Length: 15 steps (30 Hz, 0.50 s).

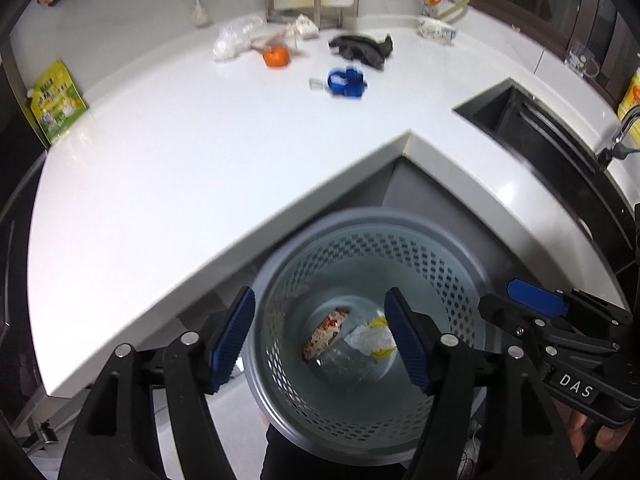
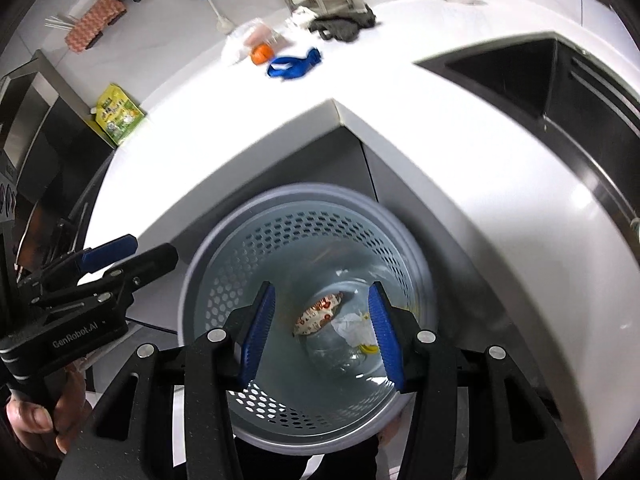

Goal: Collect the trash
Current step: 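Lift both grippers away from the bin toward the counter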

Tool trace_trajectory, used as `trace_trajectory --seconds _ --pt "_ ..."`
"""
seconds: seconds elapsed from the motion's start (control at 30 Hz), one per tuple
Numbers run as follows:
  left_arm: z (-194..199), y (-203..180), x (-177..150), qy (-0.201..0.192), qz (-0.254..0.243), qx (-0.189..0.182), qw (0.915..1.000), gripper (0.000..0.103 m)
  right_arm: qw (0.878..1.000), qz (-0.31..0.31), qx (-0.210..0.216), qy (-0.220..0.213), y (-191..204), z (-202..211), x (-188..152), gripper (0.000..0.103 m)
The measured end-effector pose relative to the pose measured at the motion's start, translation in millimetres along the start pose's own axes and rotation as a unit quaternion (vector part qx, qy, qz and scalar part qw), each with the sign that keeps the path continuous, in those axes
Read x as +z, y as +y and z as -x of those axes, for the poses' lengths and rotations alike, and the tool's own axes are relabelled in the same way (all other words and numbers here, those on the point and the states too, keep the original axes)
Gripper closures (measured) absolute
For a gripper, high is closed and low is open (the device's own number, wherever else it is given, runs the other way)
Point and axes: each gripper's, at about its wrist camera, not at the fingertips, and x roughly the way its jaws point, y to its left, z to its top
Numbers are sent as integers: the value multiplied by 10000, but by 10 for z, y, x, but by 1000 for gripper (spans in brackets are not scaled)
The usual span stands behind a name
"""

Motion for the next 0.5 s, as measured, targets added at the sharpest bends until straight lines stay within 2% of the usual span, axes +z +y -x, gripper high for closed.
trace_trajectory --seconds 0.17,0.5 --pt "201 15 142 -225 20 51 9997 35 9997 135 54 -197 51 161 139 56" --pt "519 183 407 -564 189 210 9980 24 9984 264 96 -489 122 311 462 53"
